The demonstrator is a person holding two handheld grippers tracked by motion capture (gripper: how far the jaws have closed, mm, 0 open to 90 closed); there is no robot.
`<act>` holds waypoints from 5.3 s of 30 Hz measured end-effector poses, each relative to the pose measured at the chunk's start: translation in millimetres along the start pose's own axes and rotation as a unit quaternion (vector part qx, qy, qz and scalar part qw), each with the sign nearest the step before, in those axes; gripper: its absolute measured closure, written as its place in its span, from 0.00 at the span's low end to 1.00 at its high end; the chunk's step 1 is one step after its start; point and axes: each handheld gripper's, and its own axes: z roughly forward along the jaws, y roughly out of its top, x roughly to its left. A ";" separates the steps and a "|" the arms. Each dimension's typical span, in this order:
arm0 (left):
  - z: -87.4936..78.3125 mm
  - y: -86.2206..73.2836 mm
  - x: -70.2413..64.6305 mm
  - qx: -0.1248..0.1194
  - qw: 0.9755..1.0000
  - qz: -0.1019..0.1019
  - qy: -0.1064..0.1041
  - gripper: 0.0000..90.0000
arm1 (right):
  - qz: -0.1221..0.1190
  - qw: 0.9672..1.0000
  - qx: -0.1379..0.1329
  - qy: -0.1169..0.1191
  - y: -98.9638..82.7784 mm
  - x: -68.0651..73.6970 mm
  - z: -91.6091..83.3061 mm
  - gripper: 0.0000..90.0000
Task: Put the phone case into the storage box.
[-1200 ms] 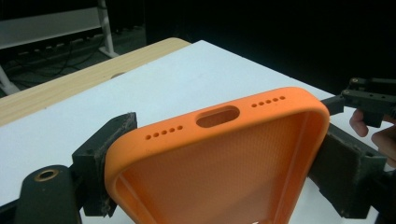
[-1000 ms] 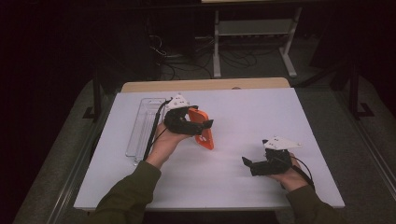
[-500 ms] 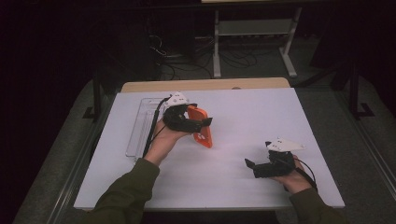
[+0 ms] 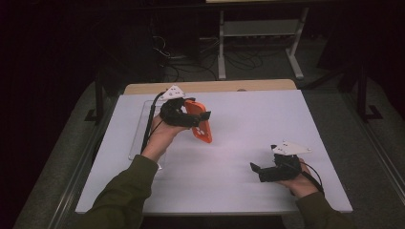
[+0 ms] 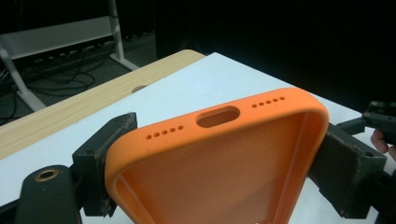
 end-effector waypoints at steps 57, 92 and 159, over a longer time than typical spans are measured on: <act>-35.2 42.1 71.2 -0.029 0.993 -0.004 0.119 0.17 | -0.009 1.000 0.013 0.002 -0.7 1.2 3.0 0.00; -42.8 22.3 121.4 -0.009 0.972 -0.026 0.232 0.17 | -0.010 1.000 0.013 -0.001 -1.0 0.0 2.2 0.00; -1.8 -29.3 151.0 0.067 0.949 -0.046 0.304 0.16 | -0.006 1.000 0.016 0.002 -1.2 0.2 3.2 0.00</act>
